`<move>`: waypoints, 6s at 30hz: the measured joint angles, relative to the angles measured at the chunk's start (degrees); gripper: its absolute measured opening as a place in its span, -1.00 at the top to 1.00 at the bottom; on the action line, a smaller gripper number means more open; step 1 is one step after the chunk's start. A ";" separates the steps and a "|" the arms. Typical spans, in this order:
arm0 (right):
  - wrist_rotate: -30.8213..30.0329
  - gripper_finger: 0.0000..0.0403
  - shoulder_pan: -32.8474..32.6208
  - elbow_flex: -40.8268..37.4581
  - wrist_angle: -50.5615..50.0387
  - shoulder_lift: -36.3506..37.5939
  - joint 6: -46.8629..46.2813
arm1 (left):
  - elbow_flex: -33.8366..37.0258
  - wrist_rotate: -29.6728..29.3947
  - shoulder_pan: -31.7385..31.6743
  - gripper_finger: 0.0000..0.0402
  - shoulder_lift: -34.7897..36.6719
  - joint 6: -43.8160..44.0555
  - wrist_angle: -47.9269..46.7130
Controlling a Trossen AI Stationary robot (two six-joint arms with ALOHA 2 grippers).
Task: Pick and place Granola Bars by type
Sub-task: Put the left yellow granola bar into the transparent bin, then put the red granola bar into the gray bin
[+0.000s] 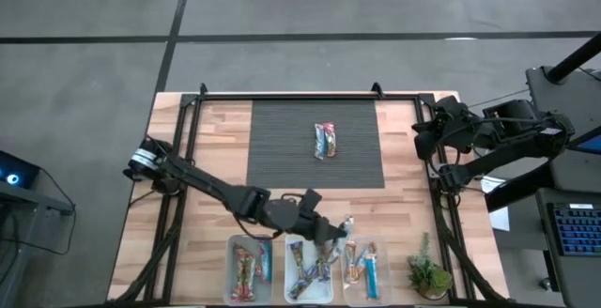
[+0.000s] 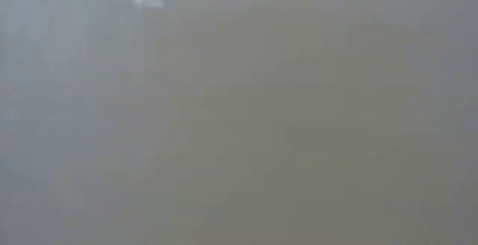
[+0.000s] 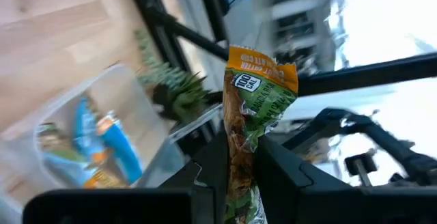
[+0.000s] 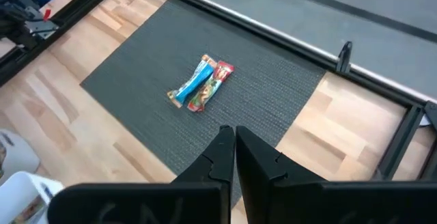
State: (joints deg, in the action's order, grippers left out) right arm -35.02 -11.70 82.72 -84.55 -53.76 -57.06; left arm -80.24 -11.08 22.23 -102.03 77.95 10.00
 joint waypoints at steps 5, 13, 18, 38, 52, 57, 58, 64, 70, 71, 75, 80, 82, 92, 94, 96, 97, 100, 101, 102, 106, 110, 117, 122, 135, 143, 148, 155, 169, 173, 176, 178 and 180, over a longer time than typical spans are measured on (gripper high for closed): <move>0.89 0.96 0.00 0.00 0.02 0.00 -0.02 | 3.14 -4.02 2.45 0.75 -0.92 0.49 5.27; 0.98 0.96 0.00 0.00 0.01 -0.12 -0.98 | 2.77 -8.14 3.92 0.75 -1.13 3.71 5.71; 0.98 0.96 0.00 0.00 0.01 -0.28 1.45 | 1.62 -13.70 4.14 0.75 -1.13 7.56 5.64; 0.98 0.96 0.00 0.00 -0.32 -0.31 3.08 | -22.33 -12.49 3.59 0.75 -23.10 17.44 4.40; 0.98 0.96 0.00 0.00 -0.48 -0.33 4.67 | -37.22 -12.90 3.59 0.75 -30.26 25.54 -17.06; 0.98 0.96 0.00 0.00 -0.48 -0.33 5.19 | -37.62 -12.88 3.95 0.75 -30.22 27.43 -19.69; 0.98 0.96 0.00 0.00 -0.48 -0.33 5.20 | -37.62 -12.89 4.08 0.75 -30.20 28.28 -20.16; 0.98 0.96 0.00 0.00 -0.48 -0.33 5.21 | -37.62 -12.72 4.85 0.75 -30.13 32.28 -25.38; 0.97 0.96 0.00 0.00 -0.47 -0.33 5.21 | -37.62 -12.79 4.77 0.75 -30.04 31.60 -25.13; 0.96 0.96 0.00 0.00 -0.46 -0.33 5.21 | -37.62 -12.79 4.77 0.75 -30.04 31.37 -25.32; 0.96 0.96 0.00 0.00 -0.46 -0.33 5.22 | -37.62 -11.82 4.79 0.75 -30.04 30.31 -26.10; 0.96 0.96 0.00 0.00 -0.45 -0.33 5.20 | -37.62 -11.05 4.79 0.75 -30.04 30.12 -26.15; 0.96 0.96 0.00 0.00 -0.45 -0.33 5.20 | -37.62 -10.91 4.79 0.75 -30.04 30.12 -26.55; 0.96 0.96 0.00 0.00 -0.42 -0.33 5.01 | -37.62 -10.12 4.83 0.64 -30.04 30.06 -26.97; 0.96 0.96 0.00 0.00 -0.42 -0.33 4.98 | -37.62 -9.11 4.77 0.57 -30.04 30.05 -26.95; 0.96 0.96 0.00 0.00 -0.42 -0.33 4.98 | -37.62 -8.57 4.67 0.50 -30.04 30.21 -26.94; 0.96 0.96 -0.01 0.00 -0.42 -0.33 4.98 | -37.62 -8.28 4.60 0.48 -30.04 30.30 -26.93; 0.96 0.96 0.00 0.00 -0.42 -0.33 4.98 | -37.62 -8.25 4.28 0.42 -30.04 30.38 -26.91; 0.96 0.96 0.00 0.00 -0.42 -0.33 4.98 | -37.62 -8.26 4.13 0.41 -30.04 30.40 -26.82; 0.96 0.96 0.00 0.00 -0.39 -0.33 4.98 | -37.62 -8.27 4.01 0.41 -30.04 30.56 -26.71; 0.96 0.96 0.00 0.00 -0.40 -0.33 4.98 | -37.62 -8.27 3.72 0.41 -30.04 30.73 -26.73; 0.96 0.96 0.00 0.00 -0.42 -0.33 4.99 | -37.62 -8.26 3.72 0.41 -30.04 30.73 -26.75; 0.96 0.96 0.00 0.00 -0.42 -0.33 4.98 | -37.62 -8.26 3.72 0.41 -30.04 30.73 -26.74; 0.96 0.96 -0.02 0.00 -0.42 -0.33 4.98 | -37.62 -8.27 3.72 0.42 -30.04 29.80 -26.51; 0.96 0.96 0.00 0.00 -0.42 -0.33 4.98 | -37.62 -9.47 3.63 0.99 -30.04 29.22 -26.32; 0.96 0.96 0.00 0.00 -0.42 -0.33 4.98 | -37.58 -9.69 3.59 1.00 -28.69 24.09 -26.03; 0.96 0.96 0.00 0.00 -0.42 -0.31 5.00 | -37.59 -14.31 3.08 1.00 -23.55 8.56 -25.99; 1.99 0.96 -0.01 0.00 -0.42 -0.33 5.01 | -37.60 -20.09 2.08 1.00 -16.42 -13.08 -26.66; 8.98 0.96 -0.02 0.00 0.45 -0.46 8.39 | -37.60 -26.83 -2.78 1.00 -2.65 -46.11 -40.89; 11.52 0.96 -0.01 0.00 3.32 -0.44 10.28 | -37.60 -28.72 -5.46 1.00 -0.14 -47.34 -48.79; 13.44 0.96 -0.01 0.00 7.46 -0.47 12.96 | -37.60 -29.00 -7.47 1.00 1.43 -47.99 -52.56; 14.23 0.96 0.00 0.00 10.53 -0.73 15.07 | -37.60 -29.14 -8.82 1.00 1.90 -48.87 -53.20; 14.49 0.96 0.00 0.00 12.91 -0.95 16.35 | -37.60 -29.13 -9.83 1.00 1.96 -49.72 -53.34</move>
State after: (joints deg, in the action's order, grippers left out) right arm -20.53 -11.70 82.72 -71.64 -54.71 -40.71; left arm -117.84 -40.22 12.41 -100.07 28.24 -43.34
